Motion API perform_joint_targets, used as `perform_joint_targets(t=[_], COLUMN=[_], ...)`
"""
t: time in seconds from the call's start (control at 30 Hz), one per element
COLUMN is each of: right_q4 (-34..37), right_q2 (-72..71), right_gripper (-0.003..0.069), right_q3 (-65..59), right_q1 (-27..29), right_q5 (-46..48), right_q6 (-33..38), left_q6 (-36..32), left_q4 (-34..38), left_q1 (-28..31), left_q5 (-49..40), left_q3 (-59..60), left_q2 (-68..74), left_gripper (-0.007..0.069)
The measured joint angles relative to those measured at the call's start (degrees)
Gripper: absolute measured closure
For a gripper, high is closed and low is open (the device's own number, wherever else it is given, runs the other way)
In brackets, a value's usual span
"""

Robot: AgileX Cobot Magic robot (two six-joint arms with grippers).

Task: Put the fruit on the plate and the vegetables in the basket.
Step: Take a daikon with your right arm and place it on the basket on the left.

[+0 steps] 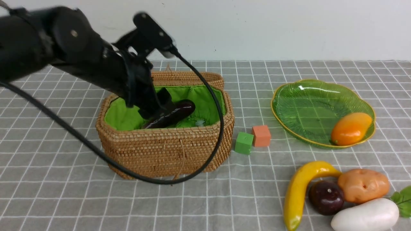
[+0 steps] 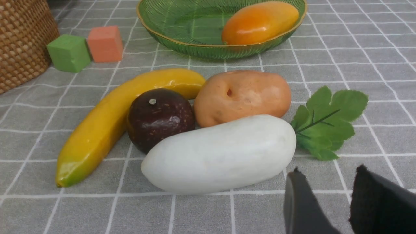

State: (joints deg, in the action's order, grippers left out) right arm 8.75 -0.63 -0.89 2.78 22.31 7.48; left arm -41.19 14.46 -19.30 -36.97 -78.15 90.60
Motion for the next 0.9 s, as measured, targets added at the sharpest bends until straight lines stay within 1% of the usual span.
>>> perform_joint_targets(t=[0.07, 0.1, 0.13, 0.17, 0.23, 0.27, 0.3, 0.4, 0.43, 0.5, 0.53, 0.57, 0.63, 0.67, 0.77, 0.83, 0.87, 0.9], right_q4=[0.0, 0.0, 0.0, 0.0, 0.0, 0.0, 0.0, 0.0, 0.0, 0.0, 0.0, 0.0, 0.0, 0.0, 0.0, 0.0, 0.0, 0.0], right_q2=[0.0, 0.0, 0.0, 0.0, 0.0, 0.0, 0.0, 0.0, 0.0, 0.0, 0.0, 0.0, 0.0, 0.0, 0.0, 0.0, 0.0, 0.0], right_gripper=[0.0417, 0.0417, 0.0417, 0.0417, 0.0417, 0.0417, 0.0417, 0.0417, 0.0417, 0.0417, 0.0417, 0.0417, 0.0417, 0.0417, 0.0417, 0.0417, 0.0417, 0.0417], right_q3=[0.0, 0.0, 0.0, 0.0, 0.0, 0.0, 0.0, 0.0, 0.0, 0.0, 0.0, 0.0, 0.0, 0.0, 0.0, 0.0, 0.0, 0.0], right_q1=[0.0, 0.0, 0.0, 0.0, 0.0, 0.0, 0.0, 0.0, 0.0, 0.0, 0.0, 0.0, 0.0, 0.0, 0.0, 0.0, 0.0, 0.0], right_q5=[0.0, 0.0, 0.0, 0.0, 0.0, 0.0, 0.0, 0.0, 0.0, 0.0, 0.0, 0.0, 0.0, 0.0, 0.0, 0.0, 0.0, 0.0], right_q6=[0.0, 0.0, 0.0, 0.0, 0.0, 0.0, 0.0, 0.0, 0.0, 0.0, 0.0, 0.0, 0.0, 0.0, 0.0, 0.0, 0.0, 0.0], left_q6=[2.4, 4.5, 4.5, 6.0, 10.7, 11.5, 14.7, 22.1, 25.3, 29.9, 30.7, 33.6, 36.2, 36.2, 37.6, 37.8, 38.0, 38.0], left_q4=[0.0, 0.0, 0.0, -0.3, -1.5, -1.8, -3.0, -5.9, -7.1, -8.4, -8.6, -9.1, -8.4, -8.4, -5.6, -4.0, -2.3, -2.1], left_q1=[0.0, 0.0, 0.0, 0.0, 0.0, 0.0, 0.0, 0.0, 0.0, 0.0, 0.0, 0.0, 0.0, 0.0, 0.0, 0.0, 0.0, 0.0], left_q5=[-3.2, -5.9, -6.4, -9.1, -17.0, -17.6, -22.8, -31.1, -33.3, -33.8, -33.8, -33.8, -33.8, -33.8, -33.1, -31.6, -28.0, -28.0], left_q3=[0.0, 0.0, 0.0, 0.0, 0.0, 0.0, 0.0, 0.0, 0.0, 0.5, 0.6, 2.6, 6.2, 6.6, 14.0, 17.2, 21.8, 22.3], left_q2=[-3.7, -7.0, -7.5, -10.1, -16.7, -17.9, -21.8, -29.9, -33.2, -38.4, -39.6, -44.3, -51.6, -51.6, -60.7, -64.5, -68.4, -68.8], left_gripper=[0.0076, 0.0123, 0.013, 0.017, 0.0281, 0.0302, 0.0374, 0.0512, 0.0565, 0.0631, 0.0638, 0.0638, 0.0638, 0.0638, 0.0638, 0.0638, 0.0638, 0.0638])
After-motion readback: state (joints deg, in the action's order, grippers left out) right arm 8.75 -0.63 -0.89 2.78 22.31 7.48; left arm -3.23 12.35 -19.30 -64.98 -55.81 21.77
